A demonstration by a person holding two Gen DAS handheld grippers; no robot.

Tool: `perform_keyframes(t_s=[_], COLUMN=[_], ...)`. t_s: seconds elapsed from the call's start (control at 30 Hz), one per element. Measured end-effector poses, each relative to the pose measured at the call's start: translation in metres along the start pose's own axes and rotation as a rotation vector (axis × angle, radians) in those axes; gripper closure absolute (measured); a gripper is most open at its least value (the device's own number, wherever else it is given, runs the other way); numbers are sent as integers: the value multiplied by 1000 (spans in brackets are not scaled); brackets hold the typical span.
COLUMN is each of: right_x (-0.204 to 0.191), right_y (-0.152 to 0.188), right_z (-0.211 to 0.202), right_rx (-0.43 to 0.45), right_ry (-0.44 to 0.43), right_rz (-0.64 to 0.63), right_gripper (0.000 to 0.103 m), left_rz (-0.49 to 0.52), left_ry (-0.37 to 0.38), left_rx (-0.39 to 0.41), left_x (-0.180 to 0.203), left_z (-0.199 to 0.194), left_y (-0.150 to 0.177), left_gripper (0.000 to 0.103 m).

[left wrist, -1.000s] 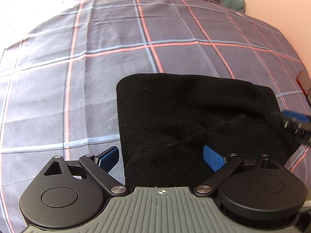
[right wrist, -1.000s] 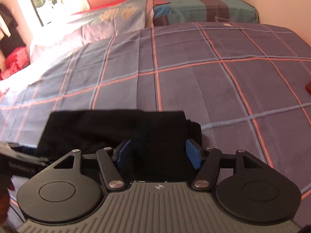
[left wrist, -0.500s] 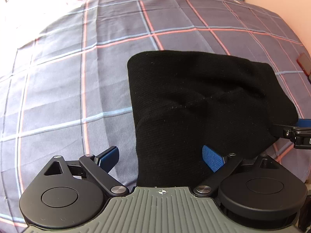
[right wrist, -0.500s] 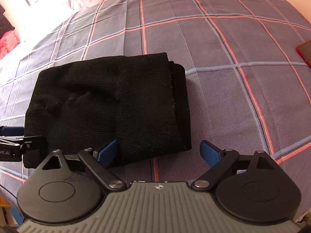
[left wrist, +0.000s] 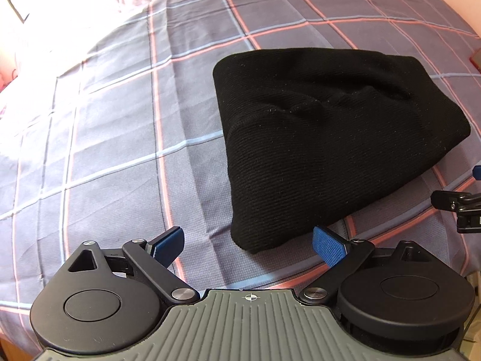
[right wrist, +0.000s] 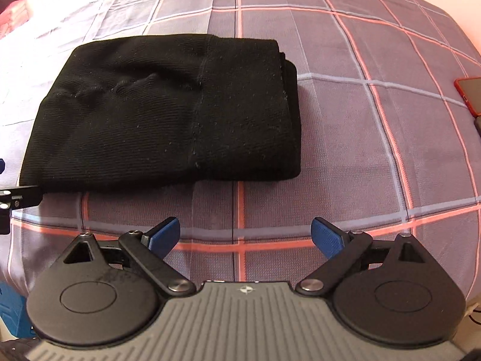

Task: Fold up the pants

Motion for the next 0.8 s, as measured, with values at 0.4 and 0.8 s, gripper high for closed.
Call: perform_keyframes(t_s=[0.4, 0.8], right_x=[-19, -25], right_y=[9, 9], right_z=[-7, -13], right_rx=[14, 26], right_ry=[-40, -64], right_rz=[4, 13], right_gripper=[8, 8], left_rz=[-35, -34], left_ry=[-58, -64], left_rx=[-35, -43], left_x=[-3, -2], left_z=[4, 7], left_y=[11, 13], left_gripper=[0, 0])
Point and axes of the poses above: each gripper's, at about its wrist camera, not at the fingertips, and z roughly the way its jaws point, x to its right, y to its underside, the point moved 9 cm from there along z, roughly the way its jaws point, and after that the axes turned 11 degrees about y, right-handed, at the moved point
